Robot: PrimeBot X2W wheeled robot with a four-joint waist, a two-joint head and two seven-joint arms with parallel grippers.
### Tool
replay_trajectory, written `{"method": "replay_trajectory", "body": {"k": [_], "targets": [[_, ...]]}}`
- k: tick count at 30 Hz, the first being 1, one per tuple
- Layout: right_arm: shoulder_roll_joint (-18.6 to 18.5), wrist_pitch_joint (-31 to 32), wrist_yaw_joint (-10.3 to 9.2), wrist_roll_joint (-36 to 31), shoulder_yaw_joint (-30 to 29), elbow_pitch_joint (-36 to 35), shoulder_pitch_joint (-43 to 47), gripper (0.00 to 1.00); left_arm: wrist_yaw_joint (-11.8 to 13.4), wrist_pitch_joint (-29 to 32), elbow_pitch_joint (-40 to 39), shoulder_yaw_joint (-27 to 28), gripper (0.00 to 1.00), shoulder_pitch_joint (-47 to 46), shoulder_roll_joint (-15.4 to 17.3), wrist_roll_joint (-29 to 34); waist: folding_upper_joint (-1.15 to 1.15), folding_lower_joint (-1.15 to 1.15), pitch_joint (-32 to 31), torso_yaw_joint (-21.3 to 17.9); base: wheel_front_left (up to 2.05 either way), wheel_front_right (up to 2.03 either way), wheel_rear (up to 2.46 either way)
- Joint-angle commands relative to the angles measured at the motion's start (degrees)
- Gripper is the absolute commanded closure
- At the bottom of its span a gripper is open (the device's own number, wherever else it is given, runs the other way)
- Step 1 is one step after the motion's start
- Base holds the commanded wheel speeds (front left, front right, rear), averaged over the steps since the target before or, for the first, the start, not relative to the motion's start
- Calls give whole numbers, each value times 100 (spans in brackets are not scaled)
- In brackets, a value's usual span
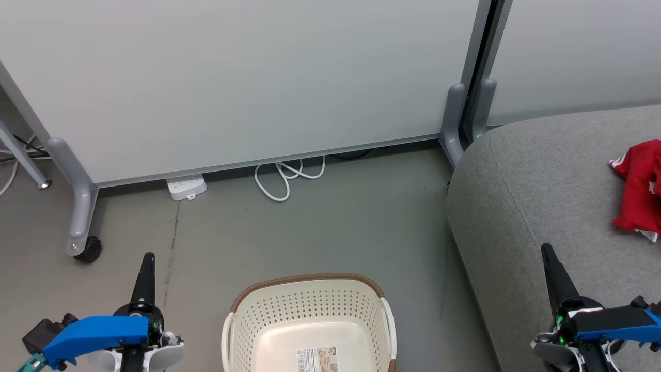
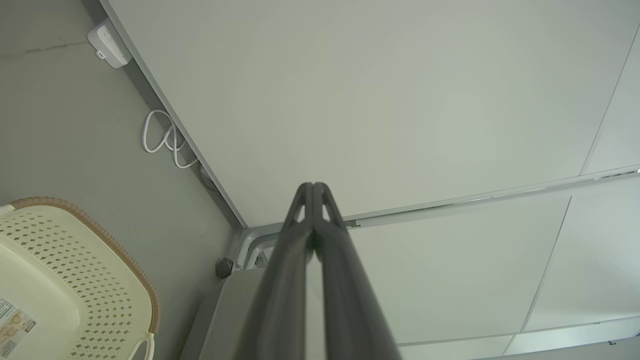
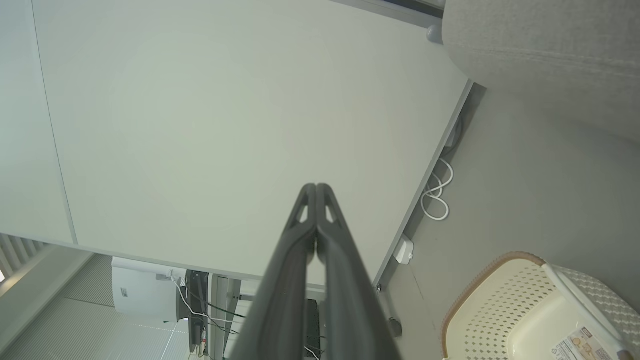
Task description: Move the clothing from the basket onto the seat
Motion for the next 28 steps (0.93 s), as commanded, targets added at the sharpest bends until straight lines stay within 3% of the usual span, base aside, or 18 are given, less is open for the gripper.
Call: {"method": "replay_trajectory", "body": {"k": [1,28], "targets": [[2,21,2,105,-14,-56,-98,100,-39,21,-48,46,100,-104,11,-86,0,0,1,-2,0,0,0],[7,308,3,1267,-108,-112,-131,100,-74,311,-65,130,100,-170,11,-1251,0,0,32,-68,0,0,0]]}}
